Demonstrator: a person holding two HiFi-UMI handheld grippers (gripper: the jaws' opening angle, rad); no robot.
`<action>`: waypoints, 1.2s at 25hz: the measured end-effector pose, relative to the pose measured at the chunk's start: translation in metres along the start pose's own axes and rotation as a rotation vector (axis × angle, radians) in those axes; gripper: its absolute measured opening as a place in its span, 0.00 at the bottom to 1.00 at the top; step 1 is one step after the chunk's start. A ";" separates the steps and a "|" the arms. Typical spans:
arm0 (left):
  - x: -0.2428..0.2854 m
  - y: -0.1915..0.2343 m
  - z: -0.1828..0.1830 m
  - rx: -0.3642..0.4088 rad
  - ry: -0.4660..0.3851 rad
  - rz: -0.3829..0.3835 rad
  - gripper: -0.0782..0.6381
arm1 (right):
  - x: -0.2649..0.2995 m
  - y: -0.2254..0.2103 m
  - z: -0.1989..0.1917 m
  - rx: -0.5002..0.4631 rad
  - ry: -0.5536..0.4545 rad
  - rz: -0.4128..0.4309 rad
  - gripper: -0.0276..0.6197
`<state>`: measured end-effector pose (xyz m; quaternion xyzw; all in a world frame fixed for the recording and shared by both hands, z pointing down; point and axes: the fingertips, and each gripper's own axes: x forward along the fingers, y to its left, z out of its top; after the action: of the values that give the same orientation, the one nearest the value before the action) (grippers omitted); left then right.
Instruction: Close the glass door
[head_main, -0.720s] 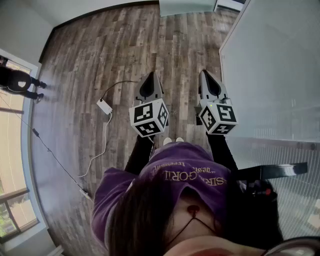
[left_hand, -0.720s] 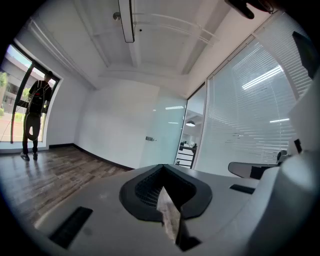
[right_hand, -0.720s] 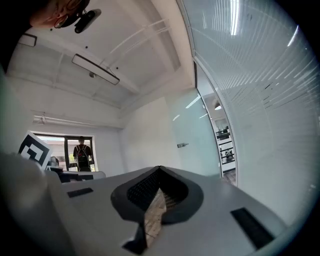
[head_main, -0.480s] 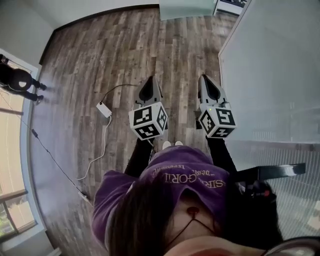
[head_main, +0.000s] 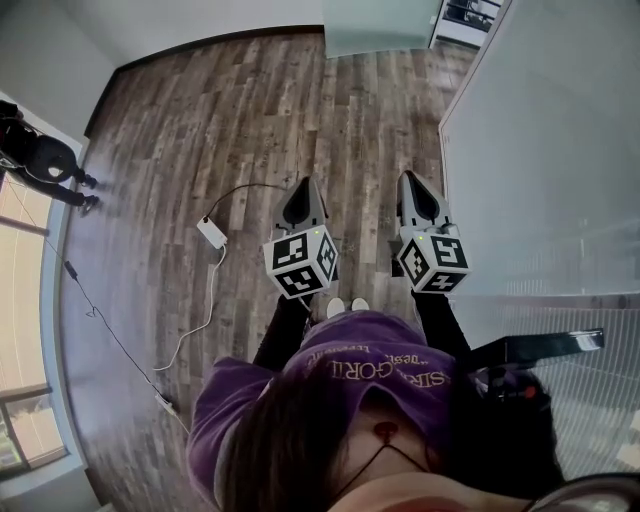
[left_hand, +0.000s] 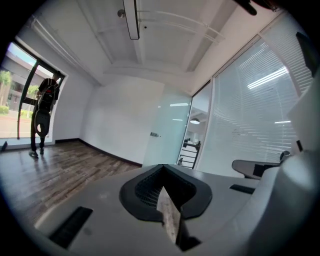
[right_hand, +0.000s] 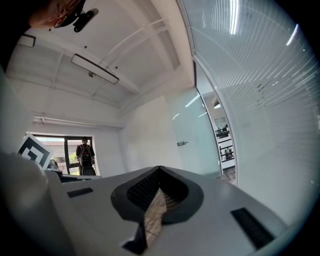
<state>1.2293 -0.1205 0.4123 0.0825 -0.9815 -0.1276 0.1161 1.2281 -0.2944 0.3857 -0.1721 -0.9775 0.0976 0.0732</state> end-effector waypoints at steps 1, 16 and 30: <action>-0.001 0.007 -0.004 -0.009 0.024 0.022 0.11 | 0.001 0.001 -0.001 0.003 0.005 -0.006 0.02; 0.001 0.075 -0.038 -0.167 0.069 0.082 0.11 | 0.027 -0.002 -0.033 0.012 0.029 -0.096 0.02; 0.155 0.046 0.030 -0.169 -0.086 0.069 0.11 | 0.162 -0.084 0.016 -0.023 -0.002 -0.053 0.02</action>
<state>1.0668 -0.0995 0.4282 0.0330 -0.9736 -0.2095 0.0850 1.0478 -0.3175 0.4064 -0.1470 -0.9828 0.0847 0.0726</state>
